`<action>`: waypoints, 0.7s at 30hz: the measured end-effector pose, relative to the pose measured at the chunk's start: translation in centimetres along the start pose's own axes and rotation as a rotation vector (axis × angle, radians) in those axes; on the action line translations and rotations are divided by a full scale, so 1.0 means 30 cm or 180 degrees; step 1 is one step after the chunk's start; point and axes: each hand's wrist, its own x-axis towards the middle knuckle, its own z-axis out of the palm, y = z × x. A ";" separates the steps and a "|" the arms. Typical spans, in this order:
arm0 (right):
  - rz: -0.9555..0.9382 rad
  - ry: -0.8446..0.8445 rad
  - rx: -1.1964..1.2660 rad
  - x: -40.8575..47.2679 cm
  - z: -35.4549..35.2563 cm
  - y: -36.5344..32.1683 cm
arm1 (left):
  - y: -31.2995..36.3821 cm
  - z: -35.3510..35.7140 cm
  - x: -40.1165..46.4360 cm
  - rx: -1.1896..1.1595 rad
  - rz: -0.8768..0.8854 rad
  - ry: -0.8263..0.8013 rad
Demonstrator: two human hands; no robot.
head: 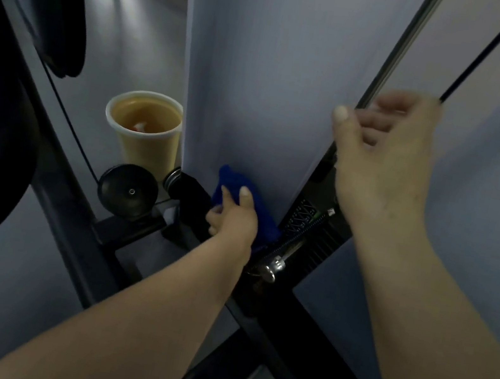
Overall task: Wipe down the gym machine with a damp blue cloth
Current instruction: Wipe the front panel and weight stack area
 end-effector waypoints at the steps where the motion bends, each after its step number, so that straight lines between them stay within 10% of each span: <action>1: 0.0090 0.0040 0.0149 -0.003 0.002 -0.006 | -0.006 -0.008 0.006 -0.0115 -0.0149 -0.0045; 21: -0.0057 -0.0088 0.0181 0.020 0.088 0.097 | -0.109 -0.019 0.044 -0.1150 -0.0053 -0.0688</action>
